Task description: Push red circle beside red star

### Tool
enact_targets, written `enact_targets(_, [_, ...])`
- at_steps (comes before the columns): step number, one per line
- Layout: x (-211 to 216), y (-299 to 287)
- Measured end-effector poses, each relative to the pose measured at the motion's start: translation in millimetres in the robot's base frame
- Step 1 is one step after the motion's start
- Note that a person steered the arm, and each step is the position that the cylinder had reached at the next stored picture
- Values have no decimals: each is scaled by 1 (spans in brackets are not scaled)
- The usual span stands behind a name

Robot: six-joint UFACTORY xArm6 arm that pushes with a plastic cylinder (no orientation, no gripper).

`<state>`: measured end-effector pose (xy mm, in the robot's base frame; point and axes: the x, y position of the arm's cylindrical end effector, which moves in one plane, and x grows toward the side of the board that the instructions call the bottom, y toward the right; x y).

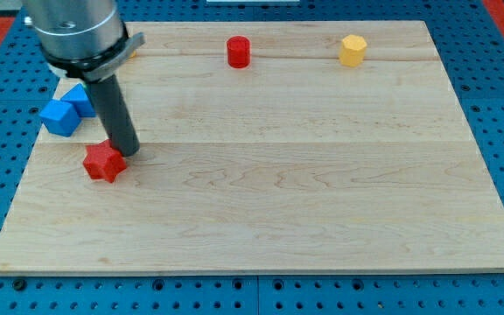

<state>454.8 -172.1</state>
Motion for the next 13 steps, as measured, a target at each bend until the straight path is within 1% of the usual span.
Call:
enact_targets(1, [9,-22])
enact_targets(2, [42,-50])
enact_targets(3, [39,-22])
enact_targets(4, [-24,58])
enact_targets(5, [-111,126])
enact_targets(6, [-181,185])
enact_targets(7, [-187,177])
enact_targets(8, [-190,134])
enact_targets(9, [-214,159])
enact_targets(10, [-248,151])
enact_targets(11, [-222,146])
enact_targets(12, [-188,127])
enact_targets(13, [-203,134])
